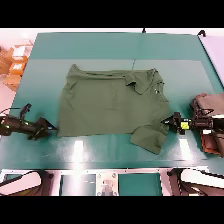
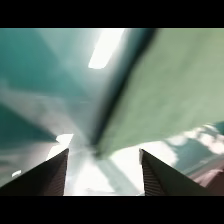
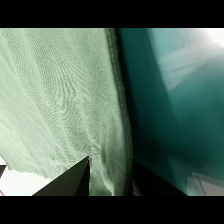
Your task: Fold the shirts.
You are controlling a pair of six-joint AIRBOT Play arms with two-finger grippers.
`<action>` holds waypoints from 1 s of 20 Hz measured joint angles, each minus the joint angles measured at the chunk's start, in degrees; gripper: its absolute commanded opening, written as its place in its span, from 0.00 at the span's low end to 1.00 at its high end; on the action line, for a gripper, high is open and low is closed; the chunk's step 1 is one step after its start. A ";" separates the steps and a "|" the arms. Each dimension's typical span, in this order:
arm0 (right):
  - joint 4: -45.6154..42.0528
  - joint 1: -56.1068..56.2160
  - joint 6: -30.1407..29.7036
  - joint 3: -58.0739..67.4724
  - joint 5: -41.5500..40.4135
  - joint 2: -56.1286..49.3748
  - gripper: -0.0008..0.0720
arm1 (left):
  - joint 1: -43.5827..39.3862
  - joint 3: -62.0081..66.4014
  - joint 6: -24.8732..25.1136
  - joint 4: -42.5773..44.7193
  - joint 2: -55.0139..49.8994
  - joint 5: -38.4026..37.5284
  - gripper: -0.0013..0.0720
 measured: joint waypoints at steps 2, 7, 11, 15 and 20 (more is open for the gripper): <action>-0.15 0.02 -0.20 0.37 0.31 -0.22 0.57 | 0.02 -2.21 3.19 -5.11 -1.03 1.38 0.73; -0.81 0.04 -0.31 1.95 0.94 -0.37 0.60 | 0.02 -4.39 7.78 -11.52 -3.30 2.45 0.57; -0.83 0.00 -0.28 3.02 0.37 -0.39 0.60 | 0.00 -4.92 9.66 -12.50 -3.87 3.32 0.50; -0.79 -0.02 -0.20 3.32 -0.39 -0.39 0.36 | -0.02 -5.05 10.99 -12.35 -4.00 4.35 0.06; -1.51 0.04 -0.31 4.17 4.24 0.09 0.05 | -0.07 -3.23 13.35 -19.32 -3.54 -1.36 0.06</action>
